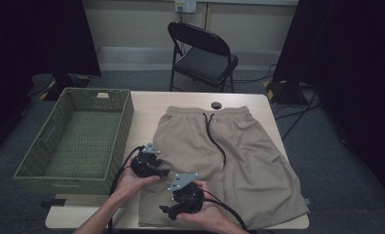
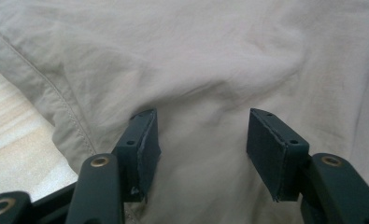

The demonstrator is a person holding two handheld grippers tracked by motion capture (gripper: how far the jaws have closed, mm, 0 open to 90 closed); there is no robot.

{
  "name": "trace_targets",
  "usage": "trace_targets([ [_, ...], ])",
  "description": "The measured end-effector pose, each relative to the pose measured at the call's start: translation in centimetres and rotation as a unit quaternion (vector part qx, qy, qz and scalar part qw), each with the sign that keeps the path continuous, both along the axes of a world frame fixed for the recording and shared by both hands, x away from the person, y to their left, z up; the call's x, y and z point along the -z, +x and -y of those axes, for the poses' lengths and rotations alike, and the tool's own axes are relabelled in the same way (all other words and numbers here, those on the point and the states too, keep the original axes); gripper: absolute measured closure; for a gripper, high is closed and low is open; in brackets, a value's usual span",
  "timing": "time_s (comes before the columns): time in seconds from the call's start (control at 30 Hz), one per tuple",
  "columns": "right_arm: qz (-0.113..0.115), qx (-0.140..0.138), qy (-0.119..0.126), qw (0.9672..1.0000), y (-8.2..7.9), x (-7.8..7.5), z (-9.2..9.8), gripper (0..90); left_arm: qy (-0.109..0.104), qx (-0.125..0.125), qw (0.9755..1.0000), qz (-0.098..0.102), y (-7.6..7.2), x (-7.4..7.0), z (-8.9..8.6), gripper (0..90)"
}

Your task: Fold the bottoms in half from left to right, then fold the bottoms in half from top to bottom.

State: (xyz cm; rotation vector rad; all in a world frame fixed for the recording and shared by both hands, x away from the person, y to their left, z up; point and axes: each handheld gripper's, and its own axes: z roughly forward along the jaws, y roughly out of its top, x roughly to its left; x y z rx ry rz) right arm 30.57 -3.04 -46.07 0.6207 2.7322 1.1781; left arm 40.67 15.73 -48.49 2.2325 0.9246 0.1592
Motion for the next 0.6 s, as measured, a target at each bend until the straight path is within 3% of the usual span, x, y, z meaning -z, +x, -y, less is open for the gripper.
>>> trace_targets([
  [0.43, -0.021, -0.029, 0.009, 0.9993, -0.4, 1.2, -4.4, 25.1, -0.001, 0.001, 1.0, 0.005, 0.0, 0.2, 0.1, 41.9],
  [0.6, -0.015, -0.037, 0.0, 0.9992, -0.3, 1.5, -5.7, 25.5, -0.001, 0.002, 1.0, 0.005, -0.1, 0.2, 0.1, 42.1],
])
